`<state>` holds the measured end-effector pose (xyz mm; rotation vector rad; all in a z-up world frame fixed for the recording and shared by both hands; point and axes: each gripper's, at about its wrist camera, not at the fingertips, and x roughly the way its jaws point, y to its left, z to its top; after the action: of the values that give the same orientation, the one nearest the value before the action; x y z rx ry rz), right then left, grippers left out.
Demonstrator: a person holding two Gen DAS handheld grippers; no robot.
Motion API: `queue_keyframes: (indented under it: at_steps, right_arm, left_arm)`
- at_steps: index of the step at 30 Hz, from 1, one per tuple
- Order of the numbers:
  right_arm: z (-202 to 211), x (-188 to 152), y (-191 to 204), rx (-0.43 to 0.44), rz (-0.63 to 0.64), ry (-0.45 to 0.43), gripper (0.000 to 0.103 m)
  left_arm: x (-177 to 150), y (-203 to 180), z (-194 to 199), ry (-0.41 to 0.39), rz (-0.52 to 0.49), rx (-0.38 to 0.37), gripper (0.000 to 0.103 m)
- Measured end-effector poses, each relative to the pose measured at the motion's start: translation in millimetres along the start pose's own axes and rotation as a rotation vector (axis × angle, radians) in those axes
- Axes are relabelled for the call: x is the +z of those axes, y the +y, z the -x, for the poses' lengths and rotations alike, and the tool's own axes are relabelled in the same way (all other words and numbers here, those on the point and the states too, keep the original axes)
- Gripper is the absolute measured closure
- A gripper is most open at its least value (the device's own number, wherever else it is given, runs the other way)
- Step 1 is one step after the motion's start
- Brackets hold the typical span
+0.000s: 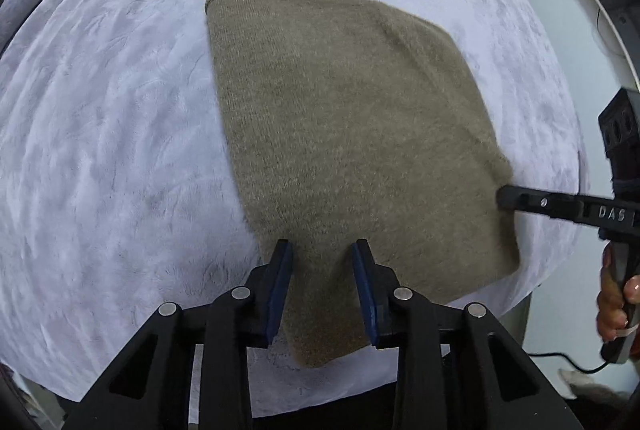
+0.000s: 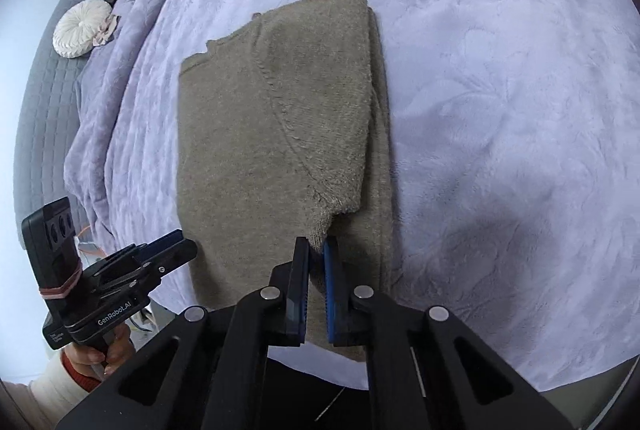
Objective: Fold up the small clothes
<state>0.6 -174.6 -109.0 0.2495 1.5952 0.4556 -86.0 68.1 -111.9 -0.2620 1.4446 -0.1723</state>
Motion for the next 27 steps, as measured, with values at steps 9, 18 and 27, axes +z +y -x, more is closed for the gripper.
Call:
queue_keyframes:
  at_steps: [9,18,27]
  right_arm:
    - [-24.5,-2.0,-16.9,-0.067,-0.024,0.027,0.096]
    - [-20.9,-35.0,31.2,-0.152,0.209,0.076,0.095]
    - [-37.9,-34.7,10.6,-0.187,0.107,0.156,0.098]
  left_arm:
    - [-19.6,5.5,-20.4,0.05,0.003,0.042,0.069]
    - [-25.8,7.2,-16.6,0.057,0.007,0.044,0.069]
    - [-24.6,3.3,-6.6,0.056,0.002,0.048,0.069]
